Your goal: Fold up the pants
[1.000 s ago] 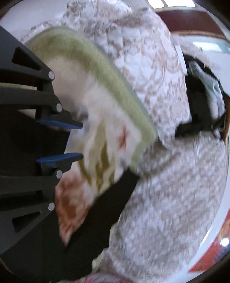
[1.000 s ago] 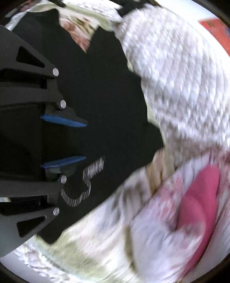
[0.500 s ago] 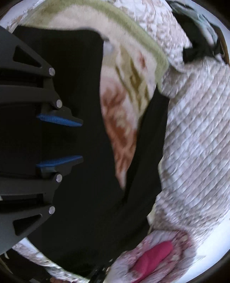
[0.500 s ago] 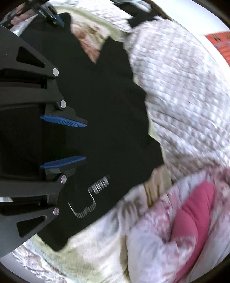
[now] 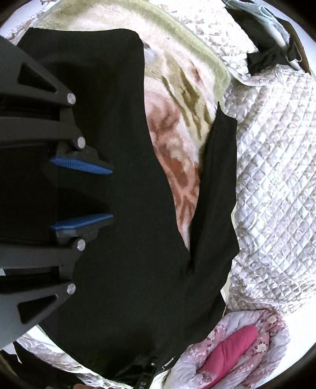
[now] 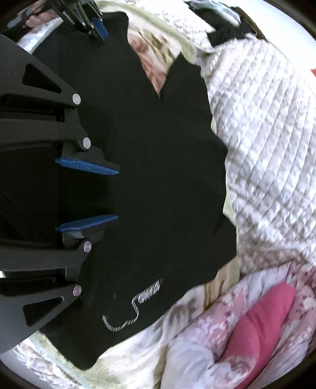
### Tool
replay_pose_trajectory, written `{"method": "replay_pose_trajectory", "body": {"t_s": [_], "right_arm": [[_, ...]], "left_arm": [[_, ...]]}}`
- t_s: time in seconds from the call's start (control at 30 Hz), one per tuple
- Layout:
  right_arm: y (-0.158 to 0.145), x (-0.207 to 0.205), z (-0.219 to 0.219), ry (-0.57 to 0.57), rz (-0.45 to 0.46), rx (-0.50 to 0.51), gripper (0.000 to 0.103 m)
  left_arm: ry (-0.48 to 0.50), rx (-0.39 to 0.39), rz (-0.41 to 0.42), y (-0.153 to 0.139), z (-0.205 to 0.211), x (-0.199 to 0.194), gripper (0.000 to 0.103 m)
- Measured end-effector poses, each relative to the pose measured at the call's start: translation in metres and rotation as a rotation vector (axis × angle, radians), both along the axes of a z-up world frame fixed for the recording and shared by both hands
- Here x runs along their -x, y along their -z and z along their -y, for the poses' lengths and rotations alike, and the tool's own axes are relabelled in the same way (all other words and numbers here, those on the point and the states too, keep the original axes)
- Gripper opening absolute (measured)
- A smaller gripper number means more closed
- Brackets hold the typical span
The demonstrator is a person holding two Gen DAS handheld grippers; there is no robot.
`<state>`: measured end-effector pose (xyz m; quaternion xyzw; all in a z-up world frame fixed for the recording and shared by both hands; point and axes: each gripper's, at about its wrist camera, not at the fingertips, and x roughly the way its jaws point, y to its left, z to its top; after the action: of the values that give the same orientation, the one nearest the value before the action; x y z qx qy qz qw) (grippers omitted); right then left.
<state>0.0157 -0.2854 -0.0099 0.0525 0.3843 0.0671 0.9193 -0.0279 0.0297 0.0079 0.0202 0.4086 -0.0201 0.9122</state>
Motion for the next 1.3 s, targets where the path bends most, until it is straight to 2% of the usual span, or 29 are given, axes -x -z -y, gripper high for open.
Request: {"method": "replay_pose_trajectory", "body": {"t_s": [0.23,0.33,0.57,0.7,0.87,0.93,1.17,1.3], "right_arm": [[0.011,-0.006,-0.036,-0.120,-0.036,0.029,0.036],[0.014,-0.009,-0.046,-0.150,-0.048,0.046,0.042],[-0.007,-0.021,-0.050,-0.198,-0.018,0.040,0.043],[-0.023,-0.040,-0.049,-0.240,-0.009,0.021,0.052],[-0.034,-0.075,-0.043,-0.275,-0.029,0.013,0.052],[-0.038,-0.091,-0.040,-0.295,-0.029,0.026,0.057],[-0.053,-0.166,-0.031,-0.393,-0.015,0.081,0.061],[-0.049,-0.215,-0.032,-0.438,-0.033,0.116,0.061]], "left_arm": [[0.003,-0.004,-0.018,0.002,0.001,-0.005,0.037],[0.007,-0.010,-0.022,0.003,0.002,-0.007,0.038],[0.022,0.008,-0.025,-0.009,-0.001,-0.028,0.038],[0.028,0.007,-0.013,-0.019,-0.005,-0.046,0.042],[0.061,0.019,-0.028,-0.029,-0.007,-0.083,0.048],[0.081,0.013,-0.018,-0.035,-0.006,-0.101,0.051],[0.141,-0.003,0.004,-0.055,-0.003,-0.187,0.059],[0.155,-0.014,0.000,-0.051,0.002,-0.239,0.064]]}}
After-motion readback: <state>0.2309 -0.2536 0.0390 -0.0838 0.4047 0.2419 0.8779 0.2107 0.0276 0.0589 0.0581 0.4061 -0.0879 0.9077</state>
